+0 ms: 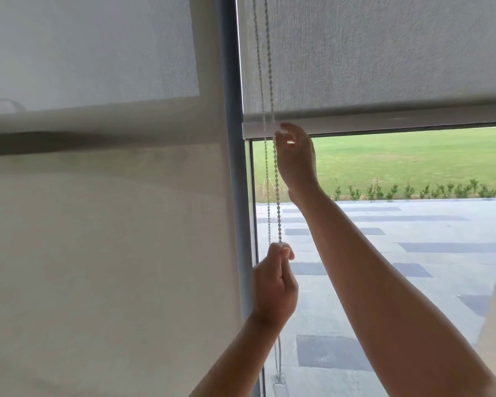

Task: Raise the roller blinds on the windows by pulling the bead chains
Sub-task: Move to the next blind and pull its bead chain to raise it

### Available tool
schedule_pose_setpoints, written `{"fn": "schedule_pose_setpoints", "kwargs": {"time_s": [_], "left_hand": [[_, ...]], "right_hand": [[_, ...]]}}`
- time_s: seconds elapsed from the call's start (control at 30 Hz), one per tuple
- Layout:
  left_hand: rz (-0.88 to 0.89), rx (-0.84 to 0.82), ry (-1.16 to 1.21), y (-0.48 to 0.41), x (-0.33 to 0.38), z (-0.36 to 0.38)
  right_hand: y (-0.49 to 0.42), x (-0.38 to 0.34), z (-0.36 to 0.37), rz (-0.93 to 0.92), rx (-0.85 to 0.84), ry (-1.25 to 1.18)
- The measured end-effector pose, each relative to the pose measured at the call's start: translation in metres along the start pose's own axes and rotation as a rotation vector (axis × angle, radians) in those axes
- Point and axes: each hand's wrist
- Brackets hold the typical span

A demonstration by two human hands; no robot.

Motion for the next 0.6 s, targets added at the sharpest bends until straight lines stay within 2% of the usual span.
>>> {"fn": "schedule_pose_setpoints", "kwargs": {"time_s": [0.07, 0.2, 0.27, 0.4, 0.53, 0.6], "left_hand": [[-0.02, -0.045, -0.024, 0.026, -0.005, 0.001], [-0.057, -0.159, -0.056, 0.067, -0.012, 0.0], [-0.079, -0.215, -0.074, 0.082, -0.018, -0.003], [-0.105, -0.386, -0.021, 0.091, -0.032, -0.009], [-0.266, -0.731, 0.141, 0.063, -0.034, -0.02], [-0.363, -0.745, 0.226, 0.035, -0.031, -0.026]], "right_hand": [[0.0, -0.023, -0.007, -0.072, -0.013, -0.15], [0.01, -0.063, -0.024, 0.062, -0.482, -0.879], [0.011, -0.069, -0.032, 0.049, -0.55, -1.022], [0.028, -0.06, -0.05, -0.072, -0.468, -0.998], [0.05, -0.048, -0.061, -0.125, -0.326, -0.93], [0.059, -0.042, -0.062, -0.134, -0.228, -0.865]]}}
Point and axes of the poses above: each hand's wrist, its own y-axis away from the middle knuckle, its own z-axis out of the palm, x = y × z, and after that the axes turned 2 degrees about -x, right-handed
